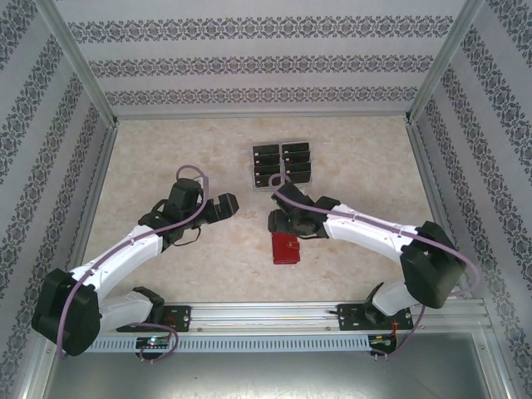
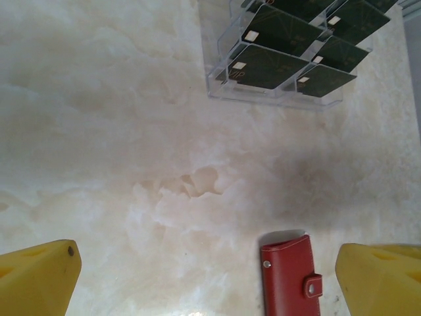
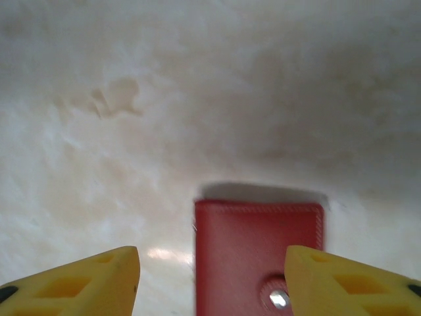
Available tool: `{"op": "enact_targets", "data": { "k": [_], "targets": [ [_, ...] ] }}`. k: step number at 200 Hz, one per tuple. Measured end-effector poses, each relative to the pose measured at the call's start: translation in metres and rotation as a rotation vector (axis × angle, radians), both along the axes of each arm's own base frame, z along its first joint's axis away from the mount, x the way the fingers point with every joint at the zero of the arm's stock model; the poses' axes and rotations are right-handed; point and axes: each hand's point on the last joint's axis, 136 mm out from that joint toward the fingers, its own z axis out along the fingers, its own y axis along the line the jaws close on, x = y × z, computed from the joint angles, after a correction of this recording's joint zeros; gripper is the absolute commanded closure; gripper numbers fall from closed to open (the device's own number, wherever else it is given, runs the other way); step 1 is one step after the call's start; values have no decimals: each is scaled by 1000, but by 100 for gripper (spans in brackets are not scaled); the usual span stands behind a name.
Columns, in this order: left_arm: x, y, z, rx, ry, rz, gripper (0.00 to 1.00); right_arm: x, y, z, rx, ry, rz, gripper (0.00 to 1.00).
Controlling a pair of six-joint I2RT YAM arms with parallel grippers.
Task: Put the credit cards into the card holder
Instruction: Rotate the card holder at the bottom-center of the table, then pick up the card holder from the bottom-center of the table.
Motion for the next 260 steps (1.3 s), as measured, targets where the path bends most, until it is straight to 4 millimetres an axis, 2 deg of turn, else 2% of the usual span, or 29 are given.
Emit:
{"op": "enact_targets", "data": {
  "k": [19,35,102,152,169,197,232,260],
  "targets": [
    [-3,-3,-5,10,10,4,0,-17,-10,-10,-92,6,26,51],
    [-3,-4,-8,18,19,8,0,-23,-19,-17,-154,16,31,53],
    [-4,-7,-18,36,42,24,0,-29,-25,-43,-270,43,49,57],
    [-4,-8,-20,38,49,24,0,-34,-24,-57,-320,61,70,69],
    [-4,-8,-21,39,49,23,0,-34,-24,-58,-334,56,76,67],
    [-3,-9,-24,40,58,25,0,-35,-20,-57,-348,50,88,57],
    [-1,-10,-26,37,58,27,0,-35,-14,-53,-346,37,106,57],
    [0,-11,-25,33,56,30,0,-35,-16,-52,-358,32,102,59]
  ]
}}
